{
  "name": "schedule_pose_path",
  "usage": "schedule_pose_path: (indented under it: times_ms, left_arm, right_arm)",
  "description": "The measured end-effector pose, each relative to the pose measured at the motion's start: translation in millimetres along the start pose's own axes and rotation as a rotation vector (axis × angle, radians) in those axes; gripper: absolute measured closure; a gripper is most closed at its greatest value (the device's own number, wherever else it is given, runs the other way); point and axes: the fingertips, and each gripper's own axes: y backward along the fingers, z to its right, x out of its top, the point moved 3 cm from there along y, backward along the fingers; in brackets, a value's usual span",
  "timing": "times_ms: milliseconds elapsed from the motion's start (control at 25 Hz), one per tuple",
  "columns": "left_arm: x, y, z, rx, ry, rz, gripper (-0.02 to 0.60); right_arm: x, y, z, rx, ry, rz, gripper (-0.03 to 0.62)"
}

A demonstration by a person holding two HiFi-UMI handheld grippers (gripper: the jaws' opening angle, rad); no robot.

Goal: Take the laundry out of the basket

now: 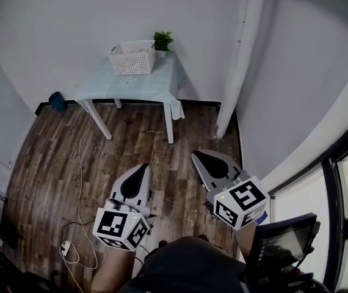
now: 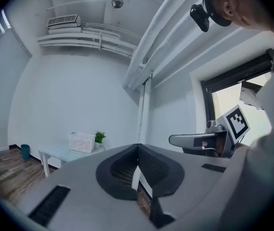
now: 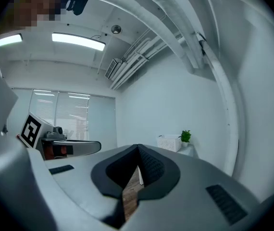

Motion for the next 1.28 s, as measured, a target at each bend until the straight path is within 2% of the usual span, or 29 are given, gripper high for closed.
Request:
schedule_pose_path:
  times_ms: [280,520,800,1000,1280]
  left_arm:
    - [-2.5,8.2,-18.4,0.003,0.010,0.005,0.574]
    - [-5.5,21.0,-57.8,0.006,0.033,0.012,0.574]
    - [-15.1,22.5,-96.3,-0.030,0.056,0.009,0.574]
    - [-18.9,-8.4,-118.0,-0.028,0.067,0.000,0.574]
    - [-10.6,-86.1,-155.1,0.025,0.038,-0.029,0.574]
  right_arm:
    - [1.3,-14.5,-3.5,-0.004,-0.045,0.012,0.577]
    - [-4.3,-43.7,-26.9,-0.009,-0.039,-0.009,0.577]
    - [-19.6,-75.2,-47.0,-0.019,-0.027,-0.052,0.577]
    - [-20.5,-105.7,-22.1,-0.016,-0.024,-0.065,0.577]
    - [-15.0,-173.3,40.3,0.031,-0.045,-0.028,0.577]
